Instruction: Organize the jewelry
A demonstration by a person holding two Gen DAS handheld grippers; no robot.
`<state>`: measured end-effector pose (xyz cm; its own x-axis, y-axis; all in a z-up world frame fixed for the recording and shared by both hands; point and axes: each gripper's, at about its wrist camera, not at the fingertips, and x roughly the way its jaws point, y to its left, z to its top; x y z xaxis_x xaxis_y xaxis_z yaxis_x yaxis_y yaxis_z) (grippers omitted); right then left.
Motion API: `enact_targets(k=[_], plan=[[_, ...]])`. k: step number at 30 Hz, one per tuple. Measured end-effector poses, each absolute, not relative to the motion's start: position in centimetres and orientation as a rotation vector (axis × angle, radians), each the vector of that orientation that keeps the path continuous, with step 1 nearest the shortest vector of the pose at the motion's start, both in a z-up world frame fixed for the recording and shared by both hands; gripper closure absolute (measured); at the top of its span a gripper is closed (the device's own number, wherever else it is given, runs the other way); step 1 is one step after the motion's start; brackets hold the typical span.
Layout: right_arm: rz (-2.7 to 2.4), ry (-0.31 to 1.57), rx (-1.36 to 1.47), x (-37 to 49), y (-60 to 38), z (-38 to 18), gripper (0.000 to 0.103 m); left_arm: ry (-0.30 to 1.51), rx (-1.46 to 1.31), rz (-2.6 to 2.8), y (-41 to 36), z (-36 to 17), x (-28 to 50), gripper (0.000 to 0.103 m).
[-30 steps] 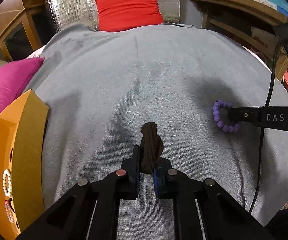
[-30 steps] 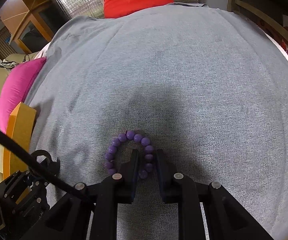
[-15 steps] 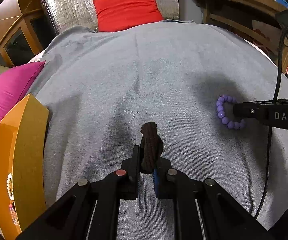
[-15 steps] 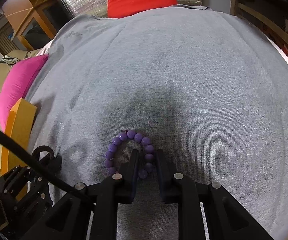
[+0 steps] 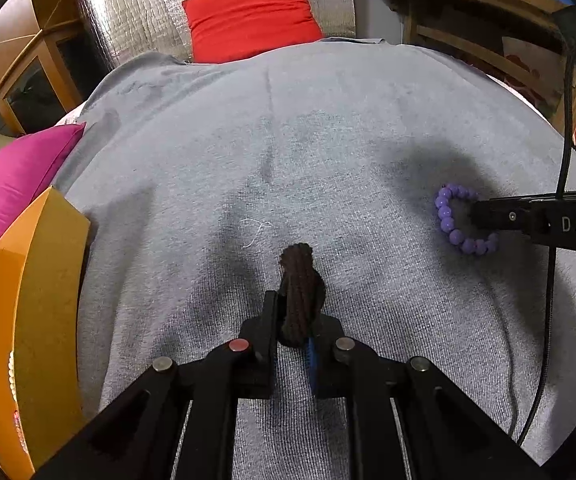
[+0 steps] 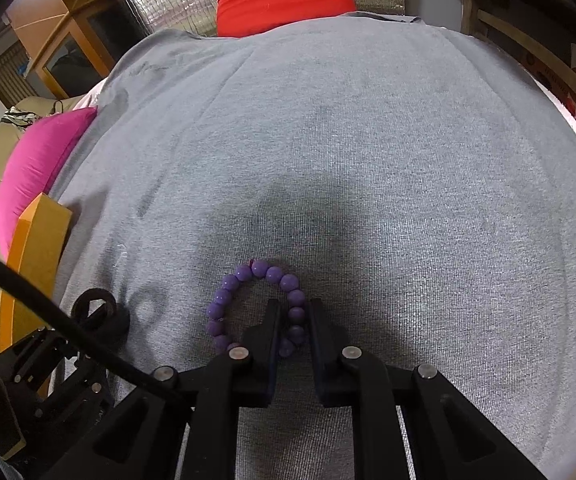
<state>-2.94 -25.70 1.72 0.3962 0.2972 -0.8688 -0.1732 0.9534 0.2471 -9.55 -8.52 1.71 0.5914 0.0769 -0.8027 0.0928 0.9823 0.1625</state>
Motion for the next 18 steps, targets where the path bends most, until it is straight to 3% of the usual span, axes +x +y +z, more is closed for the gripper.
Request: enact_targets(k=[7, 10, 12, 13, 18], plan=[[0.295, 1.129, 0.136, -2.7, -25.5, 1.7, 0.087, 0.945, 0.187, -0.026, -8.3, 1.8, -9.6, 0.088], [0.295, 1.132, 0.149, -2.7, -25.6, 1.7, 0.086, 0.949, 0.182, -0.018, -7.6, 1.9, -9.2, 0.073], [0.295, 1.131, 0.152, -2.7, -25.7, 1.7, 0.086, 0.954, 0.152, 0.004, -6.8, 1.9, -9.0, 0.05], [0.296, 1.131, 0.153, -2.6, -26.0, 1.7, 0.086, 0.961, 0.122, 0.016, -6.2, 1.9, -8.8, 0.045], [0.292, 1.127, 0.137, -2.7, -25.8, 1.7, 0.086, 0.981, 0.045, -0.012, -4.8, 1.7, -8.5, 0.039]])
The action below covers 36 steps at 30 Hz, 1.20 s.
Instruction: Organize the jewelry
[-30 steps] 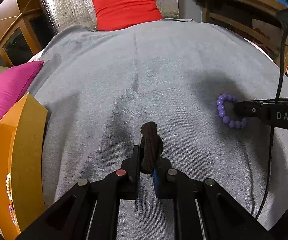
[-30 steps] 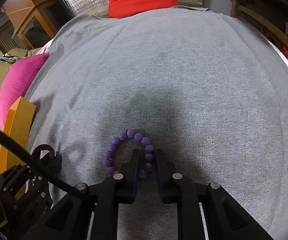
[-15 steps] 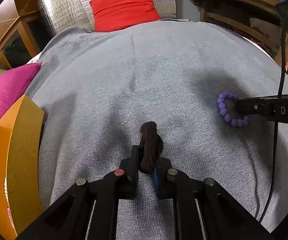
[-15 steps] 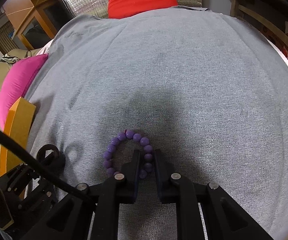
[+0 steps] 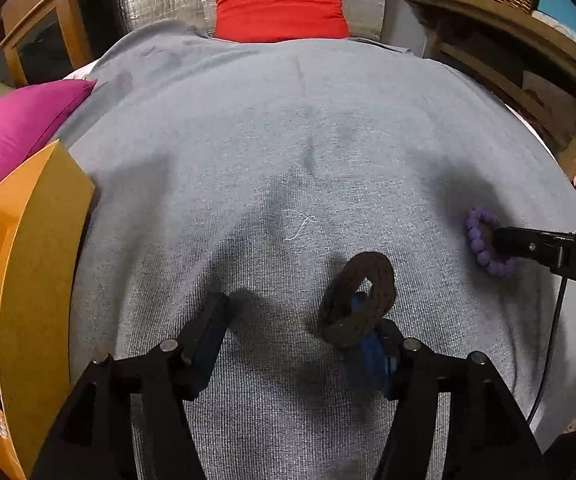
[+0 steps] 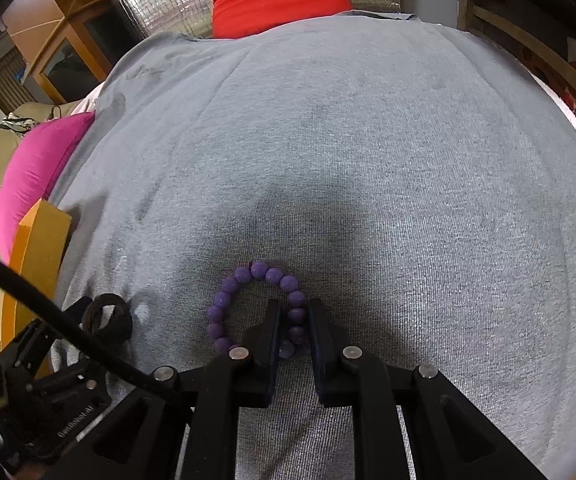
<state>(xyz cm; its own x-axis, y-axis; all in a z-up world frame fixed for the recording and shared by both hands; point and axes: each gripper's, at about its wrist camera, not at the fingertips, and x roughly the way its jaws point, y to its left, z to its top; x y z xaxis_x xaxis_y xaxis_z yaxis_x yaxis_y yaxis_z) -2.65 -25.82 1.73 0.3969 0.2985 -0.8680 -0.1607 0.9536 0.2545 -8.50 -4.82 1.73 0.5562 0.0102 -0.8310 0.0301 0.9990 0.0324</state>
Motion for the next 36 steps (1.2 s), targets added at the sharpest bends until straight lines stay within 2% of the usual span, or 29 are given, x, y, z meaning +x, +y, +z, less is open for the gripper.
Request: enact_targets(k=[23, 25, 27, 29, 34, 36], plan=[[0.209, 1.134, 0.164, -2.1, -24.1, 1.8, 0.086, 0.967, -0.026, -0.076, -3.5, 2.0, -9.2, 0.029], [0.211, 1.127, 0.156, -1.9, -24.0, 1.8, 0.086, 0.958, -0.052, -0.098, -3.1, 2.3, -9.5, 0.031], [0.217, 1.119, 0.148, -1.9, -23.9, 1.9, 0.088, 0.95, -0.064, -0.105, -2.7, 2.5, -9.7, 0.047], [0.218, 1.119, 0.163, -1.8, -24.0, 1.9, 0.089, 0.946, -0.069, -0.104, -2.5, 2.7, -9.9, 0.052], [0.216, 1.126, 0.185, -1.8, -24.5, 1.7, 0.088, 0.925, -0.063, -0.12, -3.0, 3.2, -9.9, 0.052], [0.216, 1.129, 0.194, -1.8, -24.9, 1.7, 0.088, 0.939, -0.049, -0.127, -3.4, 3.2, -9.8, 0.047]])
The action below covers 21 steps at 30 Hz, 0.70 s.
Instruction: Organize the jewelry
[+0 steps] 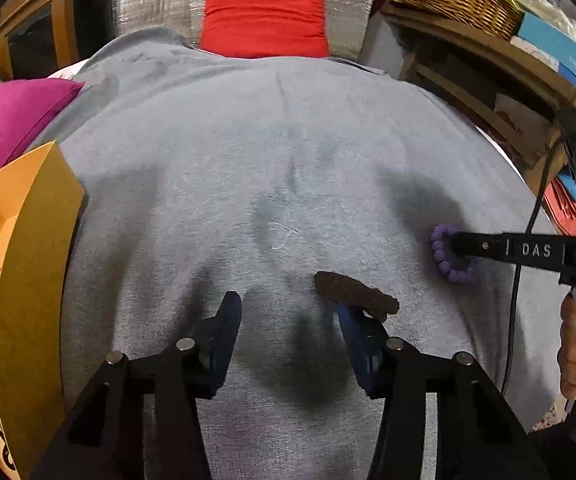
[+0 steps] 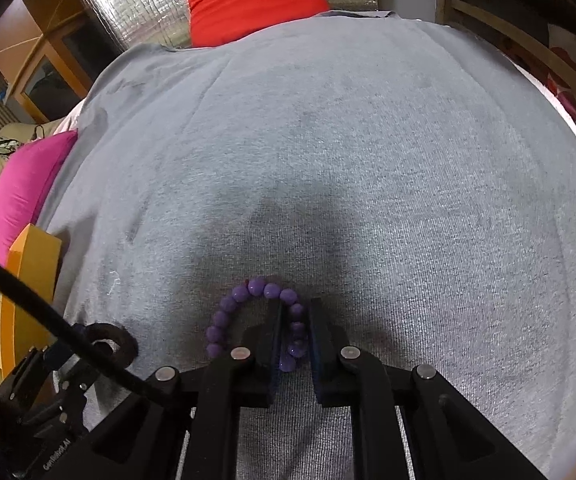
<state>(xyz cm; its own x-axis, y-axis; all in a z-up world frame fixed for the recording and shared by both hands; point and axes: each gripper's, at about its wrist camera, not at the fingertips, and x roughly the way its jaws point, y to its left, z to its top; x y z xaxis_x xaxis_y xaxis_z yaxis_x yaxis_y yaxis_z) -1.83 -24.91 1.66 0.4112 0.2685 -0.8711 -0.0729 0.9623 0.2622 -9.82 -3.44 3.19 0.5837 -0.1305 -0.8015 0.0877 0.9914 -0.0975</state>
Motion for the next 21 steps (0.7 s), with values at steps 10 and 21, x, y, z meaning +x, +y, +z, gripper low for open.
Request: enact_targets(k=[10, 21], plan=[[0.235, 1.141, 0.211, -2.0, -26.0, 1.9, 0.088, 0.933, 0.039, -0.218, -5.2, 3.7, -11.5, 0.045], [0.232, 1.14, 0.208, -2.1, -26.4, 1.9, 0.088, 0.956, 0.055, -0.212, -6.4, 3.2, -9.8, 0.037]])
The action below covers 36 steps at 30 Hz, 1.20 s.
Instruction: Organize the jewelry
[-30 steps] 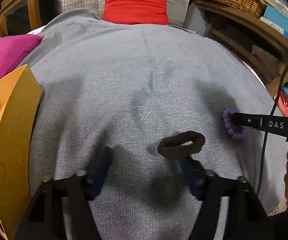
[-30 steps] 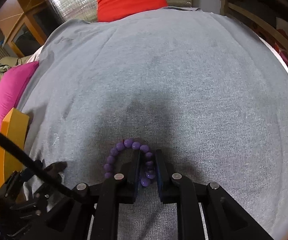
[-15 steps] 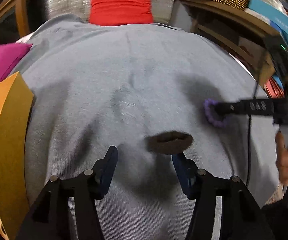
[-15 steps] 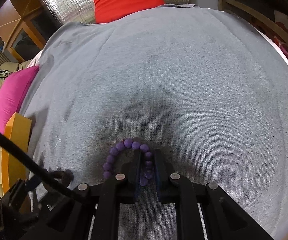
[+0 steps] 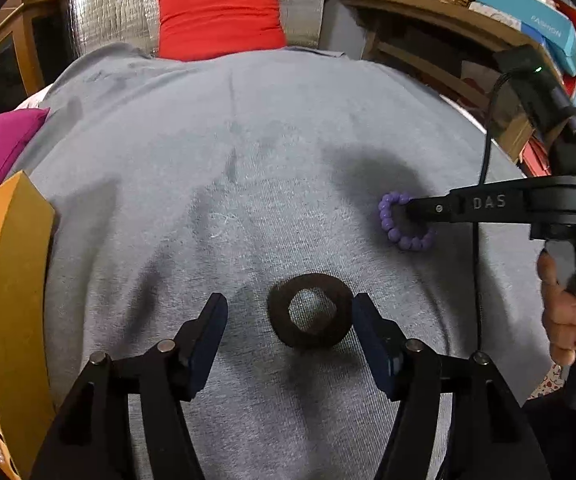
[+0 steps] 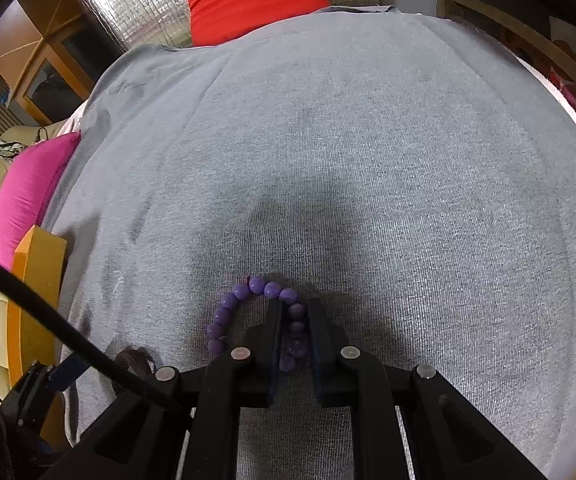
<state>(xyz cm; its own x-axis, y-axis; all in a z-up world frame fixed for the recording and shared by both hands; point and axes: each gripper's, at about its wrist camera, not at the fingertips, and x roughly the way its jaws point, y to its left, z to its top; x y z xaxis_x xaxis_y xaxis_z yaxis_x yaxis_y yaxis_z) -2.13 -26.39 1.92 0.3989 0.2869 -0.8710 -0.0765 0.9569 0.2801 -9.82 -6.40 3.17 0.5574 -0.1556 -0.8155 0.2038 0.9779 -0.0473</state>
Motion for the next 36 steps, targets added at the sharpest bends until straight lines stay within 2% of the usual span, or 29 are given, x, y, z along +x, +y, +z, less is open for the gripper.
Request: enact_targets(k=[6, 7, 9, 11, 15, 20, 36], plan=[[0.233, 1.14, 0.207, -2.3, -26.2, 1.9, 0.088, 0.956, 0.07, -0.223, -7.3, 3.0, -9.6, 0.039], [0.233, 1.139, 0.205, -2.3, -26.2, 1.9, 0.088, 0.957, 0.07, -0.235, -7.4, 2.9, -9.5, 0.042], [0.234, 1.138, 0.2, -2.3, -26.1, 1.9, 0.088, 0.964, 0.075, -0.257, -7.6, 2.6, -9.7, 0.061], [0.236, 1.138, 0.201, -2.3, -26.1, 1.9, 0.088, 0.959, 0.079, -0.266, -7.7, 2.5, -9.8, 0.063], [0.242, 1.137, 0.194, -2.3, -26.1, 1.9, 0.088, 0.955, 0.074, -0.274, -7.4, 2.4, -10.2, 0.076], [0.247, 1.133, 0.193, -2.5, -25.9, 2.0, 0.092, 0.958, 0.058, -0.257, -7.0, 2.6, -10.4, 0.085], [0.452, 1.101, 0.516, -3.1, -27.8, 3.1, 0.092, 0.917, 0.01, -0.168, -4.9, 5.2, -11.4, 0.086]])
